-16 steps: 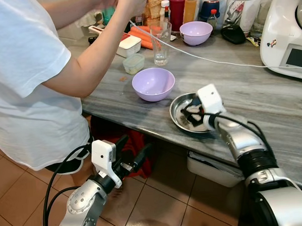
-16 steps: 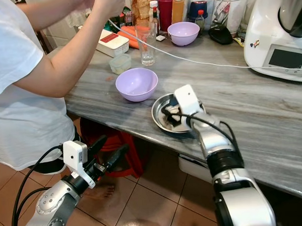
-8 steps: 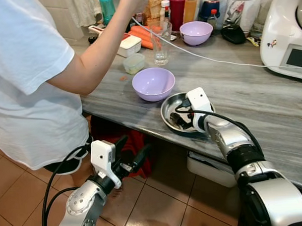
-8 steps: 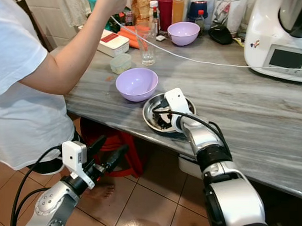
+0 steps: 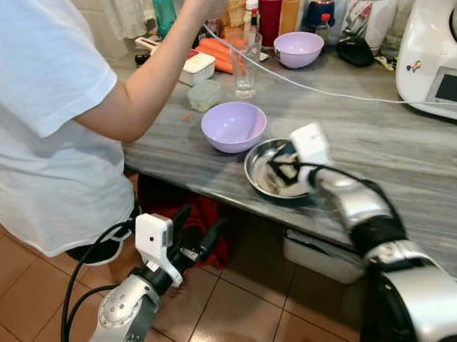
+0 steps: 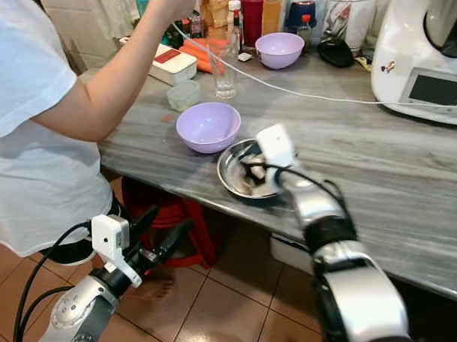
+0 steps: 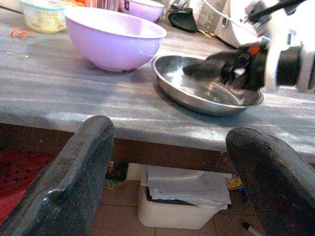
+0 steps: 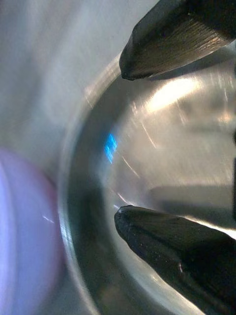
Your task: Setting the table
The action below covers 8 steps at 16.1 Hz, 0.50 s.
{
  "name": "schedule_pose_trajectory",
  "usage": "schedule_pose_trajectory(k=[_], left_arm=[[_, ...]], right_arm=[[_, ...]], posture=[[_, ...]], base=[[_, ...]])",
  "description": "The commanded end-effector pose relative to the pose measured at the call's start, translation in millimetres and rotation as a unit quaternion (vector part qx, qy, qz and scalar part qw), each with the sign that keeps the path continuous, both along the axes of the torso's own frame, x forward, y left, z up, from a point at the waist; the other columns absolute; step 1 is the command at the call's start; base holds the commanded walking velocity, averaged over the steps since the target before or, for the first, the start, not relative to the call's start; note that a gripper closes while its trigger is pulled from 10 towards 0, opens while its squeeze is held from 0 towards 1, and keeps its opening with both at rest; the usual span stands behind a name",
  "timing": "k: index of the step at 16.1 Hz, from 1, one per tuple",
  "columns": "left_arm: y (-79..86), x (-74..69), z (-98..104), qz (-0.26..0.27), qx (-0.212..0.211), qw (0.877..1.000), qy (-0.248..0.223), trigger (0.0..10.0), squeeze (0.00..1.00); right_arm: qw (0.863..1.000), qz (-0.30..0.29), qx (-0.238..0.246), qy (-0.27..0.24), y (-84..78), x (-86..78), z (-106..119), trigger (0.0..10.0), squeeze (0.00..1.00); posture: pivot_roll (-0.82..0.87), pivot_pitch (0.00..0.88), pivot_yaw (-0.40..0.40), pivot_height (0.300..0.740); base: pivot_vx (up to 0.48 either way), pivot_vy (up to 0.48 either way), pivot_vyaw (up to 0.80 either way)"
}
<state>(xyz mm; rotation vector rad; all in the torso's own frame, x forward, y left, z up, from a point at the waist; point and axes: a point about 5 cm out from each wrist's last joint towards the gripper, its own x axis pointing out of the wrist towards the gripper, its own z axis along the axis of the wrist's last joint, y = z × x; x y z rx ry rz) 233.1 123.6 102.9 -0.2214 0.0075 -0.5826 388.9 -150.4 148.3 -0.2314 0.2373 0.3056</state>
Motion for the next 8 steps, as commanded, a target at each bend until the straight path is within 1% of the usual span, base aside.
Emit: schedule_pose_trajectory(k=[1,2,3,4,6,8], left_arm=[[1.3,2.1,2,0.002,0.004,1.0,-0.005,10.0,0.0],[1.3,3.8,2,0.002,0.004,1.0,-0.007,10.0,0.0],[1.2,5.0,3,0.001,0.004,1.0,-0.007,10.0,0.0],[0.8,7.2,4,0.0,0.003,1.0,-0.01,10.0,0.0],[0.7,9.7,5,0.0,0.003,1.0,-0.014,10.0,0.0],[3.4,17.2,6,0.025,0.006,0.999,-0.023,10.0,0.0]], right_arm=[[0.999,-0.009,0.026,-0.035,-5.0,-0.7,11,10.0,0.0],[0.997,-0.018,0.039,-0.056,-11.2,-4.4,15,10.0,0.0],[0.997,-0.019,0.043,-0.066,-13.3,-6.0,15,10.0,0.0],[0.994,-0.029,0.054,-0.088,-19.1,-11.3,17,10.0,0.0],[0.991,-0.039,0.061,-0.112,-26.2,-20.3,18,10.0,0.0],[0.984,-0.066,0.07,-0.148,-33.2,-45.1,13,10.0,0.0]], posture=[[-0.01,0.08,0.057,0.74],[-0.02,0.076,0.062,0.74],[-0.02,0.074,0.066,0.74],[-0.03,0.068,0.075,0.74],[-0.04,0.066,0.081,0.74],[-0.07,0.047,0.092,0.74]], base=[[0.0,0.0,0.0],[0.0,0.0,0.0],[0.0,0.0,0.0],[0.0,0.0,0.0],[0.0,0.0,0.0],[0.0,0.0,0.0]])
